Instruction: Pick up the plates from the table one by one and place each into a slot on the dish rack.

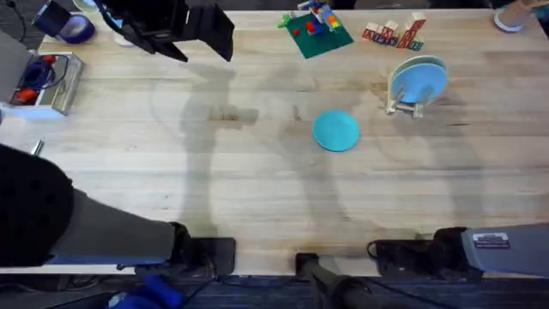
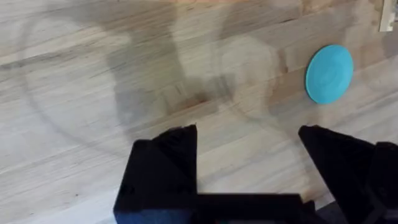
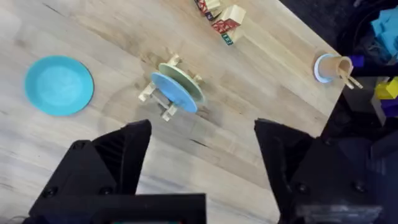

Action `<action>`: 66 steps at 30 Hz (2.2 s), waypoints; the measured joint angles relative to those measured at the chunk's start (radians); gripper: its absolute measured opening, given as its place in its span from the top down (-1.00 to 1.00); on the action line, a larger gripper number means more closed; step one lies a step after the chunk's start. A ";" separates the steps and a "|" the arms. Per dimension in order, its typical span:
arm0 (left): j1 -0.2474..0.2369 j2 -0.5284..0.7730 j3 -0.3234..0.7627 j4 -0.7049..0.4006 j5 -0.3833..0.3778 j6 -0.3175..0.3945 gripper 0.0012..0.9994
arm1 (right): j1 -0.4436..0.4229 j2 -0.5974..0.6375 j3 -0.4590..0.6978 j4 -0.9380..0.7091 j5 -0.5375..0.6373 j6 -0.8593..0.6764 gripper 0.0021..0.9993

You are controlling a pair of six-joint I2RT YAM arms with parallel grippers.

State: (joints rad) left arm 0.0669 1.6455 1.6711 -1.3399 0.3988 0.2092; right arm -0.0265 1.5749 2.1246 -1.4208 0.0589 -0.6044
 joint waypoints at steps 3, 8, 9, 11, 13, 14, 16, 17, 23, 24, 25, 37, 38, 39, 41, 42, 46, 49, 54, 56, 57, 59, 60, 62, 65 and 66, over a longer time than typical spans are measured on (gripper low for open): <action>0.000 0.000 0.000 0.000 0.001 0.000 -0.99 | 0.000 0.000 0.000 -0.001 0.000 0.003 -0.99; 0.000 0.000 0.000 0.001 0.077 0.000 -0.99 | 0.000 0.000 0.000 -0.002 0.000 0.003 -0.99; 0.000 0.000 0.000 0.004 0.099 0.000 -0.99 | 0.000 0.000 0.000 -0.003 0.000 0.003 -0.99; -0.001 0.000 0.000 0.022 0.145 0.000 -0.99 | 0.000 0.000 0.000 -0.006 0.000 0.003 -0.99; -0.001 0.000 0.000 0.027 0.184 0.000 -0.99 | 0.000 0.000 0.000 -0.007 0.000 0.003 -0.99; -0.001 0.000 0.000 0.026 0.199 0.000 -0.99 | 0.000 0.000 0.000 -0.008 0.000 0.003 -0.99; -0.001 0.000 0.000 0.019 0.230 0.000 -0.99 | 0.000 0.000 0.000 -0.008 0.000 0.003 -0.99; -0.001 0.000 0.000 0.015 0.245 0.000 -0.99 | 0.000 0.000 0.000 -0.008 0.000 0.003 -0.99; -0.003 0.000 0.000 0.015 0.295 0.000 -0.99 | 0.000 0.000 0.000 -0.008 0.000 0.003 -0.99; -0.005 0.000 0.000 0.015 0.298 0.000 -0.94 | 0.000 0.000 0.000 -0.008 0.000 0.003 -0.99; -0.009 0.000 0.000 0.012 0.300 0.000 -0.72 | 0.000 0.000 0.000 -0.008 0.000 0.003 -0.99; -0.284 0.000 0.000 0.090 0.248 -0.090 0.90 | -0.013 -0.021 -0.001 -0.008 0.000 0.173 -0.99; -0.308 0.000 0.000 0.104 0.241 -0.107 0.91 | -0.018 -0.033 -0.001 -0.008 0.000 0.189 -0.99; -0.333 0.000 0.000 0.116 0.235 -0.124 0.92 | -0.023 -0.048 -0.001 -0.008 0.000 0.201 -0.99; -0.377 0.000 0.000 0.139 0.230 -0.166 0.92 | -0.031 -0.082 -0.001 -0.010 0.000 0.224 -0.99; -0.394 0.000 0.000 0.148 0.229 -0.184 0.92 | -0.034 -0.097 -0.001 -0.011 0.000 0.233 -0.99; -0.469 0.000 0.000 0.154 0.228 -0.261 0.92 | -0.035 -0.159 -0.001 -0.017 0.000 0.254 -0.99; -0.524 0.000 0.000 0.155 0.229 -0.309 0.92 | -0.035 -0.180 -0.001 -0.017 0.000 0.261 -0.99; -0.571 0.001 0.000 0.177 0.235 -0.399 0.92 | -0.035 -0.181 -0.001 -0.017 0.000 0.265 -0.99; -0.570 0.009 0.000 0.204 0.243 -0.441 0.92 | -0.035 -0.178 -0.001 -0.017 0.000 0.265 -0.99; -0.569 0.015 0.000 0.218 0.251 -0.457 0.92 | -0.035 -0.178 -0.001 -0.017 0.000 0.265 -0.99; -0.566 0.033 -0.001 0.243 0.273 -0.481 0.92 | -0.035 -0.179 -0.001 -0.017 0.000 0.265 -0.99; -0.566 0.042 -0.003 0.257 0.283 -0.493 0.92 | -0.035 -0.179 -0.001 -0.017 0.000 0.265 -0.99; -0.565 0.051 -0.024 0.289 0.295 -0.516 0.92 | -0.035 -0.178 -0.001 -0.017 0.000 0.265 -0.99; -0.558 0.051 -0.089 0.346 0.311 -0.547 0.92 | -0.035 -0.179 -0.001 -0.017 0.000 0.265 -0.99; -0.555 0.051 -0.117 0.373 0.316 -0.556 0.92 | -0.035 -0.179 -0.001 -0.017 0.000 0.265 -0.99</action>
State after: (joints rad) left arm -0.4879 1.6970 1.5542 -0.9667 0.7149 -0.3463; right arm -0.0620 1.3963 2.1239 -1.4379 0.0589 -0.3397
